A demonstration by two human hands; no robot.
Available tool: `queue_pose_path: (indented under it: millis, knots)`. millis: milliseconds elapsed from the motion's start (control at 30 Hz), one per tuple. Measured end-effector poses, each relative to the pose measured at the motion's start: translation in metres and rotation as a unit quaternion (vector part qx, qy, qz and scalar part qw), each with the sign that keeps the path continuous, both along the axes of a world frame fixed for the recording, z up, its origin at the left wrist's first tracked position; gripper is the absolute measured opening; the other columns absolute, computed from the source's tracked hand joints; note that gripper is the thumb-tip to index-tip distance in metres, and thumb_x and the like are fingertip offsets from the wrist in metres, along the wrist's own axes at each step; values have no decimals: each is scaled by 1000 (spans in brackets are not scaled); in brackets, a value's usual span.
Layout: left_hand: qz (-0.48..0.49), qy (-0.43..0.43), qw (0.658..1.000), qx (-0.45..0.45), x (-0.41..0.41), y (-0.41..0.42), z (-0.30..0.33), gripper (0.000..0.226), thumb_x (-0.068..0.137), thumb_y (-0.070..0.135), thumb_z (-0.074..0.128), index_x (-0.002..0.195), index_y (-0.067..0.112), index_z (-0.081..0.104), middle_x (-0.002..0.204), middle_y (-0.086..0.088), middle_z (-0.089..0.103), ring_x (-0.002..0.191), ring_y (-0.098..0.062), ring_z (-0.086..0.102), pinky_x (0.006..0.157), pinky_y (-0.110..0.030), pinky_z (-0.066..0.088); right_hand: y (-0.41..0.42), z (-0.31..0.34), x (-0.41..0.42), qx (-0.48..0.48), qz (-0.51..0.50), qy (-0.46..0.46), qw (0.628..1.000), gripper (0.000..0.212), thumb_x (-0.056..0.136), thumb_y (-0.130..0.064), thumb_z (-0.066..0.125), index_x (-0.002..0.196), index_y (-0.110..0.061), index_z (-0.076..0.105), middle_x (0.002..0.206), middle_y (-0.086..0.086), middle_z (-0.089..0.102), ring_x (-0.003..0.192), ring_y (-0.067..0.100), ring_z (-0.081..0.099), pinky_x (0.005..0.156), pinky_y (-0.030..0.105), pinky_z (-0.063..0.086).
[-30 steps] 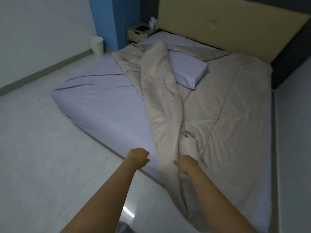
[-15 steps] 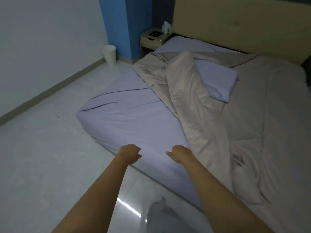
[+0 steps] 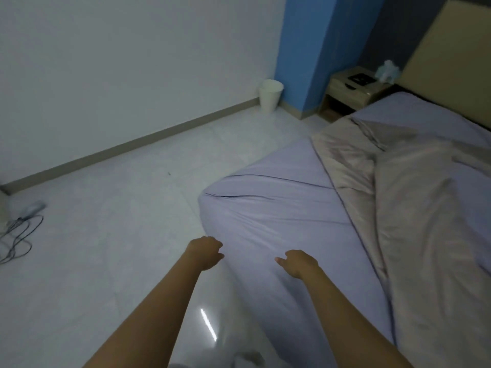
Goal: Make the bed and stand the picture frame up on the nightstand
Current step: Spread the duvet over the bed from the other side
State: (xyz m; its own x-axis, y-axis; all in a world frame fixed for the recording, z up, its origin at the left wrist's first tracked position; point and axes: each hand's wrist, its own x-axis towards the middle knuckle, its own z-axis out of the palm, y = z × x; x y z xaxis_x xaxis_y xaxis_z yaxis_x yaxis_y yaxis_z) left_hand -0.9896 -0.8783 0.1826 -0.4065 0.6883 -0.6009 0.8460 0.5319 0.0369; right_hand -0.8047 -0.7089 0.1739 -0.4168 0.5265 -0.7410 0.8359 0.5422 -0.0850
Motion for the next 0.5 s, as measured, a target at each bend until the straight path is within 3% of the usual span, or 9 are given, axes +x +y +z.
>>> queue_pose_path:
  millis: [167,267,500]
  knots:
    - [32,-14,999,-7,-99,-1,-18,51,101,41,37,147,20,38,152,-5,38,140,-24,38,113,-39,35,18,-12,-112,0,1,8,1000,68,98,-56,28,147,-9,33,152,9,37,136,26,41,109,35,35]
    - [2,-11,1000,-29,-164,2,-25,52,101,41,37,148,20,37,153,-5,37,140,-24,37,113,-39,35,19,-18,-169,-8,-38,25,999,71,98,-57,28,151,-9,24,157,9,27,142,27,32,113,37,31]
    - [-110,32,992,-43,-331,43,-14,52,101,42,37,148,18,37,154,-6,36,142,-24,36,115,-39,33,18,-14,-290,4,-144,57,988,70,97,-57,29,150,-11,27,156,9,29,142,26,32,114,37,28]
